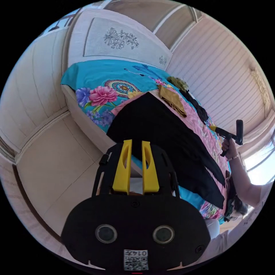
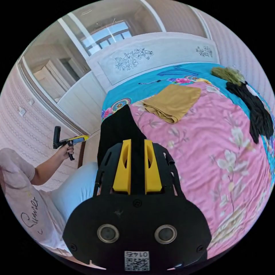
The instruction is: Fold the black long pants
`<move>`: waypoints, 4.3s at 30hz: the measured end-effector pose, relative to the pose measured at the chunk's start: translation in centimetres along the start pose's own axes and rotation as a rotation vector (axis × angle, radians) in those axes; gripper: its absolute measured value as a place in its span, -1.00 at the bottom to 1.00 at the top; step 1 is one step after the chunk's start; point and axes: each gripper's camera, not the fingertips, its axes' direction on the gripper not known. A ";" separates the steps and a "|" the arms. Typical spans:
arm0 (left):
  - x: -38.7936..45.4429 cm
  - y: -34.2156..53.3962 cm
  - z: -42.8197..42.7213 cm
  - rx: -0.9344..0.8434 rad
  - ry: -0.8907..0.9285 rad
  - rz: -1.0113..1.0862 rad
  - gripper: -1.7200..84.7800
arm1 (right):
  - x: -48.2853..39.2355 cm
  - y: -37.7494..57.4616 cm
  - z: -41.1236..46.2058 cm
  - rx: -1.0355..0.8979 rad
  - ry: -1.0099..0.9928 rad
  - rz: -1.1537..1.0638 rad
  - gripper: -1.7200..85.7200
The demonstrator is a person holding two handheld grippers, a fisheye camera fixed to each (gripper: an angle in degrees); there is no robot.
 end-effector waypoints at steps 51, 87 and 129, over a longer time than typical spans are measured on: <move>-19.8 -12.1 3.6 -0.109 0.197 -0.058 -0.86 | -6.1 51.7 -20.5 0.333 0.422 1.249 -0.79; -7.9 -33.1 9.4 -0.078 0.351 0.052 -0.87 | 11.2 71.4 -36.4 0.349 0.246 1.321 -0.93; -3.8 -24.4 9.4 -0.189 0.456 -0.042 -0.98 | 4.7 79.2 -35.5 0.667 0.109 1.346 -0.92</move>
